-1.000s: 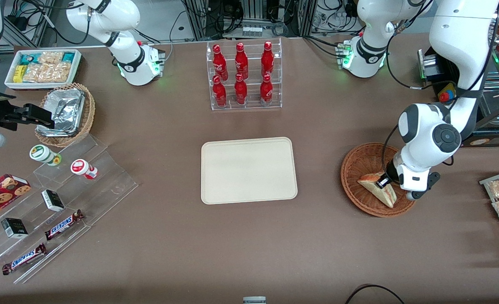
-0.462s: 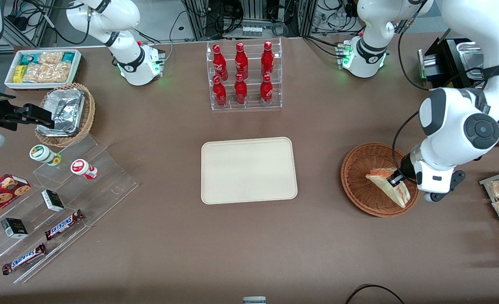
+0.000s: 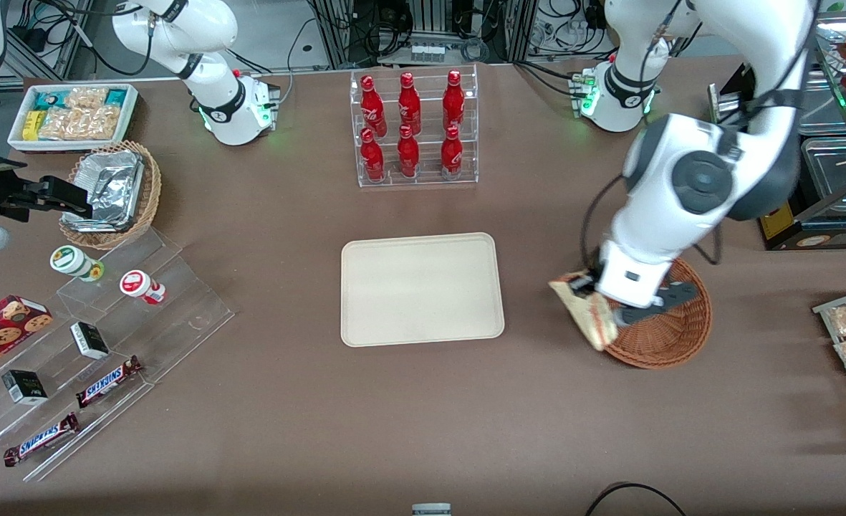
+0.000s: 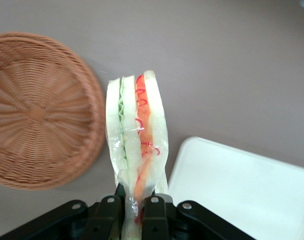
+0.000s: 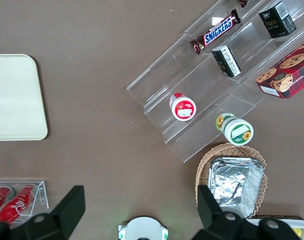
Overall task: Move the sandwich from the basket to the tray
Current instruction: 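Carry the sandwich with the left gripper over the cream tray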
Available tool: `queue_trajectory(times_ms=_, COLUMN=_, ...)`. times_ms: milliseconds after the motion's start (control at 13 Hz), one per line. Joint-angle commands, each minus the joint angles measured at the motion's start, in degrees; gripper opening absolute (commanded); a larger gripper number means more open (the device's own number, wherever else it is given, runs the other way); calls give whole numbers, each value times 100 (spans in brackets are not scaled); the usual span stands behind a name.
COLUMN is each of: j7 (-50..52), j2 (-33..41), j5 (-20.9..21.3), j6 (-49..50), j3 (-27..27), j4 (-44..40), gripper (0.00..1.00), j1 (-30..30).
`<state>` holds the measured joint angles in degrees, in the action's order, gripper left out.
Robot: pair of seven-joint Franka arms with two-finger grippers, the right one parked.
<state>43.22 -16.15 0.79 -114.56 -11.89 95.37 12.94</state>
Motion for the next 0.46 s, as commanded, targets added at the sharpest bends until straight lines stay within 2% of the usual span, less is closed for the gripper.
queue_trajectory(times_ms=0, j7=64, j2=-527, j5=27, j6=154, j3=55, j4=-738, gripper=0, j1=514)
queue_trajectory(times_ms=385, j7=20, j2=-1731, j5=62, j6=-74, j3=64, j4=-1661, gripper=0, j1=1675)
